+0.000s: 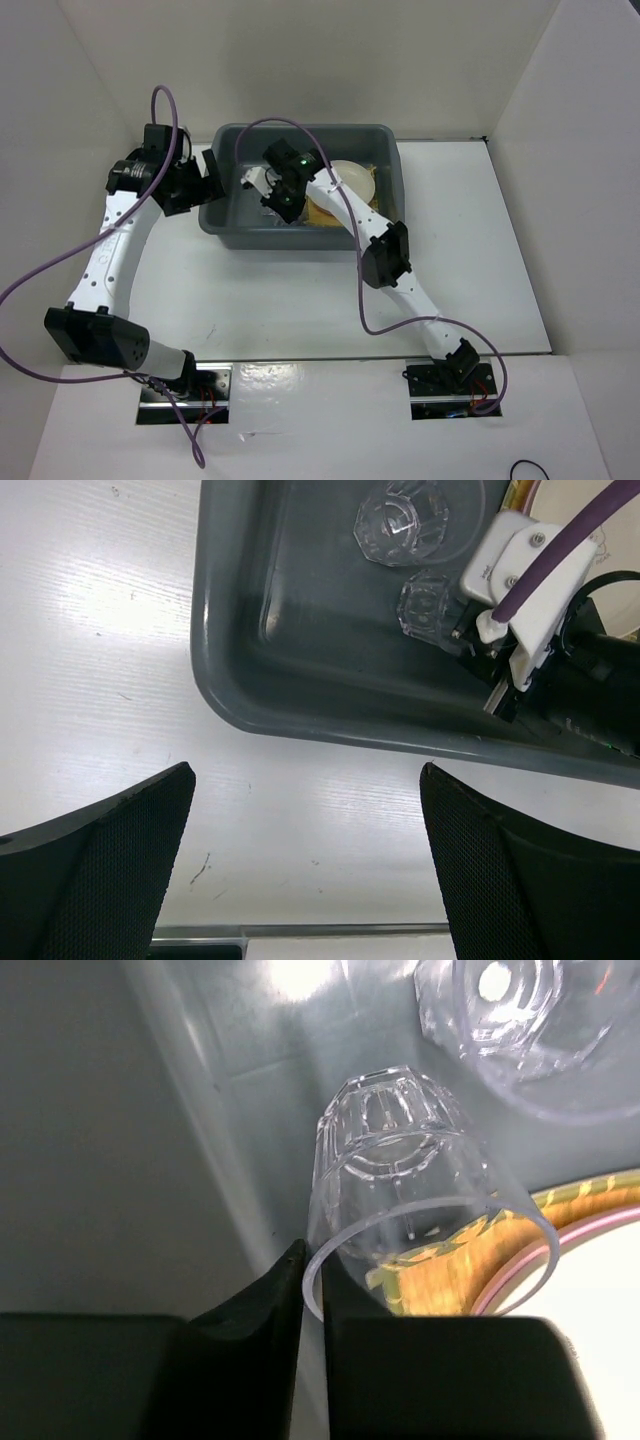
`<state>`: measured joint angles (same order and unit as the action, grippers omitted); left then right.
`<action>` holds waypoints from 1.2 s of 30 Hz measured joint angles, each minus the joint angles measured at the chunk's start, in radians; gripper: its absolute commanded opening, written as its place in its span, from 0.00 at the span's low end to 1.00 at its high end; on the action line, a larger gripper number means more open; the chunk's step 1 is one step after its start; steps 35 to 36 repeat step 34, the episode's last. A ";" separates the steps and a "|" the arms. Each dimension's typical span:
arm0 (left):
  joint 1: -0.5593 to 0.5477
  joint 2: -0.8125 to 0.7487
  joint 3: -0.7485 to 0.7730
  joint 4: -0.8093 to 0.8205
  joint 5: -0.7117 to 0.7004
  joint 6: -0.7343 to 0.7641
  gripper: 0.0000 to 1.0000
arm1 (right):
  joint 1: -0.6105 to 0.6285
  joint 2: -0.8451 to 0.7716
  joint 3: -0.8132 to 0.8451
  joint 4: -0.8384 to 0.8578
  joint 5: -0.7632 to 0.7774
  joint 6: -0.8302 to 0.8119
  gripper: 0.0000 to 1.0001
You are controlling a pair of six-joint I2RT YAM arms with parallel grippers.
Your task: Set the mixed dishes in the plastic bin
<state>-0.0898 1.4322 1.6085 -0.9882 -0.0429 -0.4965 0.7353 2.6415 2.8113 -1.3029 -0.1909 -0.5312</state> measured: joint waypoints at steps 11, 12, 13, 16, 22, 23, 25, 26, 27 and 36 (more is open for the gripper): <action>0.000 -0.013 -0.011 -0.003 -0.007 0.003 0.99 | 0.007 0.045 0.275 0.011 0.068 0.094 0.99; 0.000 -0.013 -0.011 -0.004 -0.011 0.004 0.99 | 0.006 0.033 0.283 0.012 0.089 0.108 0.99; 0.000 -0.014 -0.011 -0.005 -0.016 0.005 0.99 | 0.000 0.017 0.284 0.012 0.115 0.125 0.99; 0.000 -0.018 -0.010 -0.006 -0.029 0.020 0.99 | -0.014 -0.041 0.276 0.010 0.163 0.165 0.99; 0.000 -0.080 -0.008 0.012 -0.044 0.052 0.99 | -0.132 -0.366 -0.068 0.012 0.173 0.200 0.99; 0.001 -0.109 -0.012 0.033 -0.039 0.060 0.99 | -0.174 -0.435 -0.143 0.012 0.164 0.201 0.99; 0.001 -0.200 -0.035 0.099 -0.029 0.080 0.99 | -0.262 -0.545 -0.251 0.012 0.149 0.202 0.99; 0.001 -0.267 -0.064 0.153 -0.026 0.087 0.99 | -0.311 -0.611 -0.323 0.028 0.144 0.202 0.99; 0.001 -0.320 -0.084 0.182 -0.023 0.099 0.99 | -0.361 -0.665 -0.389 0.035 0.141 0.202 0.99; 0.001 -0.486 -0.134 0.325 0.059 0.154 0.99 | -0.629 -1.078 -0.924 0.103 0.109 0.199 0.99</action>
